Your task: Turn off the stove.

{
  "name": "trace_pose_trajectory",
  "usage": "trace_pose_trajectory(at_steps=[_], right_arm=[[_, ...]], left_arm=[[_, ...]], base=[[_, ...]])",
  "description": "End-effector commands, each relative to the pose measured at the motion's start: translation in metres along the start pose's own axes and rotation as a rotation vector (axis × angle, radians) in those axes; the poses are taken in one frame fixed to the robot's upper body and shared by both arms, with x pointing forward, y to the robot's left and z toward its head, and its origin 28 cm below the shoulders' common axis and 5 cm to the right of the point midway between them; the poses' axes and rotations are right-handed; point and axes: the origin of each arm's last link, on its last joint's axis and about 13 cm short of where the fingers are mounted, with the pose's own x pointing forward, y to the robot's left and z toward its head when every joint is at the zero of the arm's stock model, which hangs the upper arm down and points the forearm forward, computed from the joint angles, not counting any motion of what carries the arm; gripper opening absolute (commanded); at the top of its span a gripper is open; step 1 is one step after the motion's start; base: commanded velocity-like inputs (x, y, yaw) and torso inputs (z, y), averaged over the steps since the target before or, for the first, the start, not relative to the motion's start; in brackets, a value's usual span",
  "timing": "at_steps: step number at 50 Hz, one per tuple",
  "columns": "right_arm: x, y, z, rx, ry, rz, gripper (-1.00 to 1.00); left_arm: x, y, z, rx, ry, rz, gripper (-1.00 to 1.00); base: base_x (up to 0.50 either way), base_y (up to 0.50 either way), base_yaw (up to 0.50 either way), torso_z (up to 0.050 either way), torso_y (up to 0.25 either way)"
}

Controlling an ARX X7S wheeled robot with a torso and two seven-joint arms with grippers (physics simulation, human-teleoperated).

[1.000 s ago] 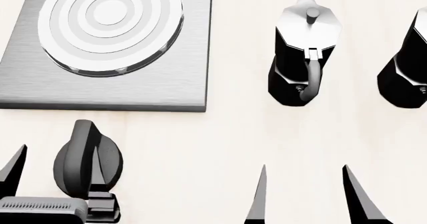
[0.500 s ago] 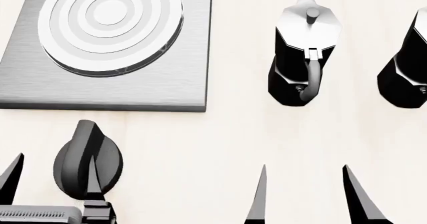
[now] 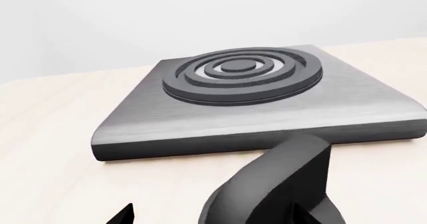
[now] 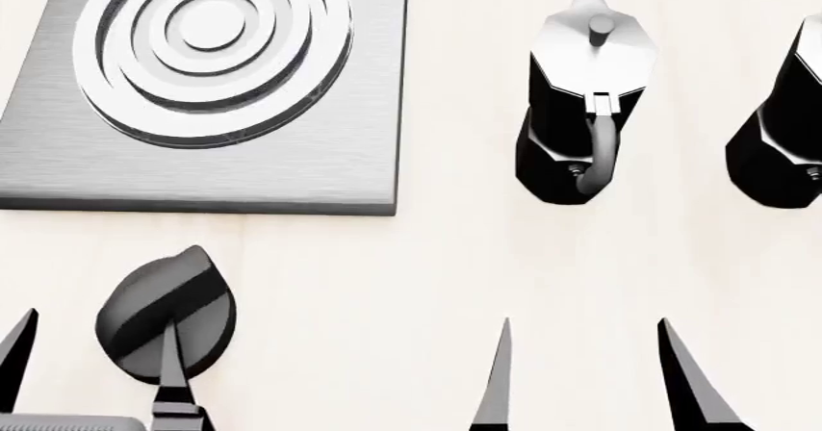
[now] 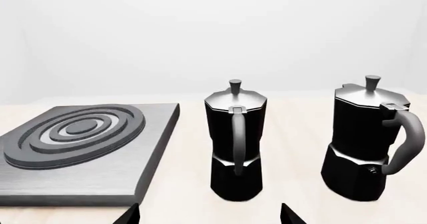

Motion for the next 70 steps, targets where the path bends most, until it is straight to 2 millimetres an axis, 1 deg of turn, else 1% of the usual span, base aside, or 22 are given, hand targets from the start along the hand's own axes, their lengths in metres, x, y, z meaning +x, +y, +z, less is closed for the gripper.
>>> trace_pose_trajectory(at_steps=[1,35,52,61,70], right_arm=[[0.0,0.0,0.0,0.0,0.0,0.002,1.0],[0.0,0.0,-0.001,0.002,0.004,0.004,1.0],[0.0,0.0,-0.001,0.002,0.003,0.004,1.0],[0.0,0.0,-0.001,0.002,0.002,0.003,1.0],[0.0,0.001,-0.001,0.001,0.003,0.004,1.0]], left_arm=[[-0.003,0.01,-0.005,0.015,0.025,0.053,1.0],[-0.007,0.015,-0.005,0.005,0.044,0.074,1.0],[-0.002,0.017,-0.006,0.001,0.052,0.093,1.0],[0.003,0.019,-0.009,0.0,0.063,0.103,1.0],[0.008,0.021,-0.007,-0.005,0.065,0.118,1.0]], base=[[0.0,0.0,0.0,0.0,0.0],[0.0,0.0,0.0,0.0,0.0],[0.0,0.0,0.0,0.0,-0.001],[0.0,0.0,0.0,-0.002,-0.002],[0.0,0.0,0.0,0.0,-0.001]])
